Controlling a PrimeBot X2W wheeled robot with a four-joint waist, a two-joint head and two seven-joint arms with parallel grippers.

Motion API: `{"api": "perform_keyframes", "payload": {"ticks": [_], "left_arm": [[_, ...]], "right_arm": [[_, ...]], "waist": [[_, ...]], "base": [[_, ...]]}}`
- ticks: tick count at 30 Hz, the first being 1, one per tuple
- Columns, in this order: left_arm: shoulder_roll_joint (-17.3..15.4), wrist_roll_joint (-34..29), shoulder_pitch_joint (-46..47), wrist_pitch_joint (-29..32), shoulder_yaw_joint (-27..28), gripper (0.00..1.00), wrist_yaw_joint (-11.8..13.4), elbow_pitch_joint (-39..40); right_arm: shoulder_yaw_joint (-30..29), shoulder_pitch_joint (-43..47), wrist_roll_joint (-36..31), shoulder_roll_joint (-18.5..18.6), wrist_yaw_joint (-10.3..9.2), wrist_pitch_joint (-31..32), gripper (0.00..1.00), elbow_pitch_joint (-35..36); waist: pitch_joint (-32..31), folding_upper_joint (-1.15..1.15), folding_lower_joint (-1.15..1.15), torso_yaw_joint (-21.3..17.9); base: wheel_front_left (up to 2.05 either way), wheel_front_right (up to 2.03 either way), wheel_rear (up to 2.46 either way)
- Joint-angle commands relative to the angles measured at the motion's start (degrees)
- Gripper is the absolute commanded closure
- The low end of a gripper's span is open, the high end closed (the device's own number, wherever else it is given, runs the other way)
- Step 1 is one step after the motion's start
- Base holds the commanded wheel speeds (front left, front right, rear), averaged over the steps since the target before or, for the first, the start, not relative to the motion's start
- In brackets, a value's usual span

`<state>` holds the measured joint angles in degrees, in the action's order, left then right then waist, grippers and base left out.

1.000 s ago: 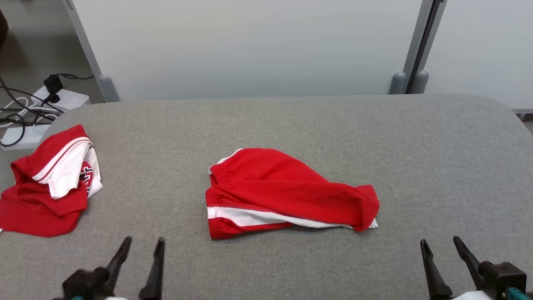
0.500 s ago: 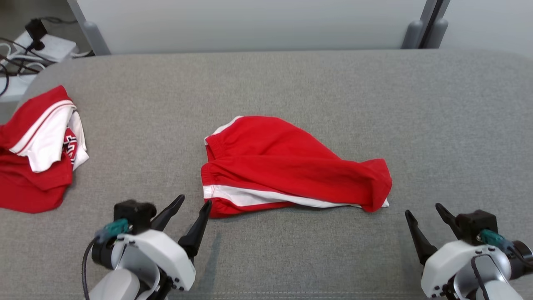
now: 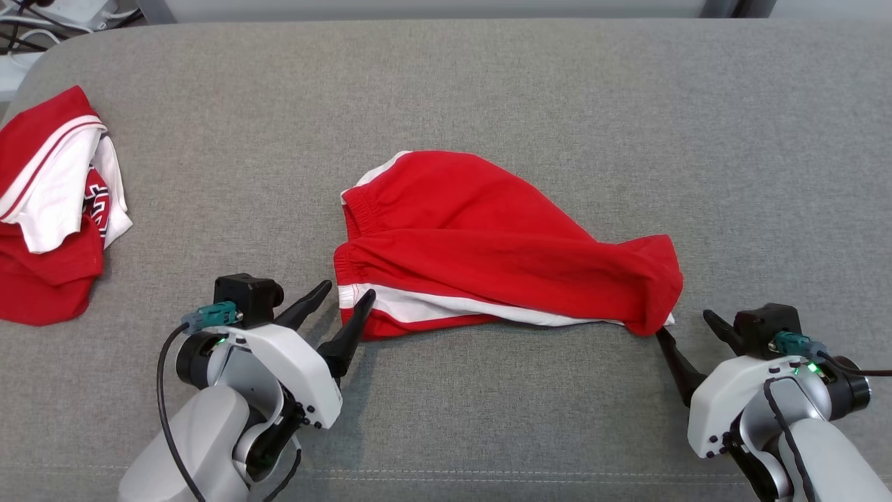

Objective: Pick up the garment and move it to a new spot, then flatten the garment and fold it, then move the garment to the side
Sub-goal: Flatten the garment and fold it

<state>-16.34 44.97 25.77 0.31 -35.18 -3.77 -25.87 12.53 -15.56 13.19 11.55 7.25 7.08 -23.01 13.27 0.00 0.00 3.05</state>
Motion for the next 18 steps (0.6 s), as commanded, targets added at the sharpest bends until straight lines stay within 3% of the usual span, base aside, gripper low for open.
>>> {"api": "perform_keyframes", "payload": {"ticks": [1, 7, 9, 10, 11, 12, 13, 18], "left_arm": [[-1.15, 0.31, 2.97, -0.07, 1.89, 0.00, -0.50, 0.44], [0.17, 1.10, 5.34, 0.30, 0.98, 0.00, -1.80, -3.30], [0.52, 1.36, 5.97, 0.18, 0.72, 0.00, -2.16, -4.27], [0.65, 1.51, 6.25, 0.28, 0.54, 0.04, -2.32, -4.77], [0.78, 1.66, 6.54, 0.18, 0.44, 0.20, -2.47, -5.18], [0.92, 1.97, 6.77, 0.46, 0.17, 0.64, -2.67, -5.62], [0.96, 2.15, 7.01, 0.41, 0.00, 1.00, -2.83, -5.94], [0.73, 2.43, 6.26, -2.08, -0.61, 1.00, -3.25, -5.17]], "right_arm": [[1.40, -1.53, 0.43, 0.82, 0.24, -0.02, 0.00, 1.10], [3.43, -3.71, 0.72, 0.62, 0.24, 0.10, 0.00, -0.75], [3.95, -4.50, 0.82, 0.39, 0.24, 0.09, 0.05, -1.59], [4.37, -4.84, 0.95, 0.30, 0.24, 0.33, 0.25, -2.15], [4.73, -5.20, 1.04, 0.27, 0.24, 0.45, 0.51, -2.68], [5.02, -5.52, 1.31, 0.13, 0.24, 0.50, 0.62, -3.20], [5.18, -5.76, 1.53, 0.02, 0.24, 0.69, 1.00, -3.82], [4.78, -4.19, 3.42, -0.31, 0.24, 0.95, 1.00, -4.94]], "waist": [[0.38, 0.00, 0.00, 0.13], [1.79, 0.00, 0.00, 0.54], [2.09, 0.00, 0.00, 0.68], [2.24, 0.00, 0.00, 0.72], [2.40, 0.00, 0.00, 0.76], [2.51, 0.00, 0.00, 0.80], [2.60, 0.00, 0.00, 0.80], [2.53, 0.00, 0.00, 0.67]], "base": [[0.00, 0.00, 0.00], [0.00, 0.00, 0.00], [0.00, 0.00, 0.00], [0.00, 0.00, 0.00], [0.00, 0.00, 0.00], [0.00, 0.00, 0.00], [0.00, 0.00, 0.00], [0.00, 0.00, 0.00]]}}
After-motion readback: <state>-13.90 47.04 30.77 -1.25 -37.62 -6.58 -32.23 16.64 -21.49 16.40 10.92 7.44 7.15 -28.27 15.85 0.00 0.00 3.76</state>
